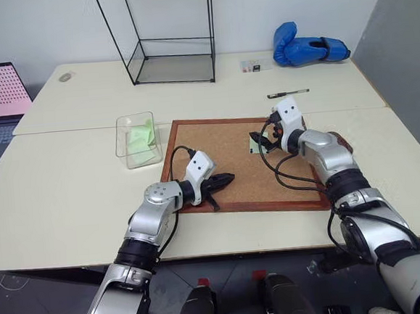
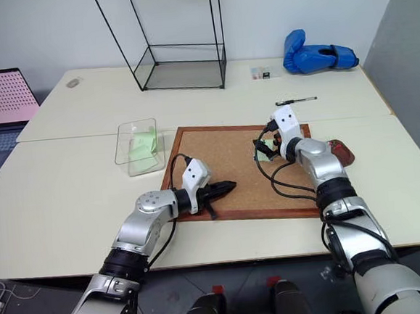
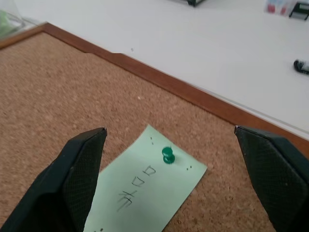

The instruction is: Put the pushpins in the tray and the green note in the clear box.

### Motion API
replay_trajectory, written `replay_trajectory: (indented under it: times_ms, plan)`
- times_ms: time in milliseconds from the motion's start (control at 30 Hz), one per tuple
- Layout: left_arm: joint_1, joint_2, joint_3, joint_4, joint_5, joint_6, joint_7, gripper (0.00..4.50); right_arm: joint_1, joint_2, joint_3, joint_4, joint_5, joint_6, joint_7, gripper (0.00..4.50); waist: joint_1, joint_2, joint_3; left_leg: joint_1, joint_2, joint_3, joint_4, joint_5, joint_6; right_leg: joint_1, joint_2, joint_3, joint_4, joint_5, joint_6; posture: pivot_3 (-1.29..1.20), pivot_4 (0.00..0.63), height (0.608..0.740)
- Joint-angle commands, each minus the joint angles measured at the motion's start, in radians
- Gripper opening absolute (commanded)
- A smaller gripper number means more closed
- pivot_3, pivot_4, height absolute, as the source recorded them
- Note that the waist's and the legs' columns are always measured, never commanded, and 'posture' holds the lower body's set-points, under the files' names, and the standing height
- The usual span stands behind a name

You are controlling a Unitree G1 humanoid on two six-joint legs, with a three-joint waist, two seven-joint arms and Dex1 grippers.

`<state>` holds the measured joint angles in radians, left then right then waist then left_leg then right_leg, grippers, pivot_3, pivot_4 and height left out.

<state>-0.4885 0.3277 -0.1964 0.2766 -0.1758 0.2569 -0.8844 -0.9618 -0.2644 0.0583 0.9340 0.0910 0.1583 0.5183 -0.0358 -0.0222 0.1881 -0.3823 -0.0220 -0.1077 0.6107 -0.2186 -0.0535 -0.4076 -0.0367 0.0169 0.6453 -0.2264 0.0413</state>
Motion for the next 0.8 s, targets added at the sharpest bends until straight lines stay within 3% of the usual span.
replay_trajectory:
  times_ms: [33, 633, 800]
  plan:
    - [0.03, 0.004, -0.018, -0.026, 0.01, 0.028, -0.004, 0.0, -0.065, 0.006, -0.011, 0.093, -0.03, -0.087, -0.008, 3.55, 0.0, 0.0, 0.0, 0.0, 0.0, 0.0, 0.0, 0.0, 0.0, 0.0, 0.0, 0.0, 0.0, 0.0, 0.0, 0.0, 0.15, 0.74]
    - [0.065, 0.017, -0.012, -0.072, 0.015, 0.063, 0.006, 0.0, -0.113, 0.043, -0.038, 0.225, -0.065, -0.185, -0.028, 0.01, -0.014, 0.0, 0.0, 0.0, 0.0, 0.0, 0.0, 0.0, 0.0, 0.0, 0.0, 0.0, 0.001, 0.0, 0.0, 0.0, 0.15, 0.74]
    - [0.068, 0.026, -0.01, -0.062, 0.019, 0.08, 0.011, 0.0, -0.119, 0.037, -0.051, 0.22, -0.063, -0.193, -0.019, 0.01, -0.015, 0.0, 0.0, 0.0, 0.0, 0.0, 0.0, 0.0, 0.0, 0.0, 0.0, 0.0, 0.001, 0.0, 0.0, 0.0, 0.15, 0.74]
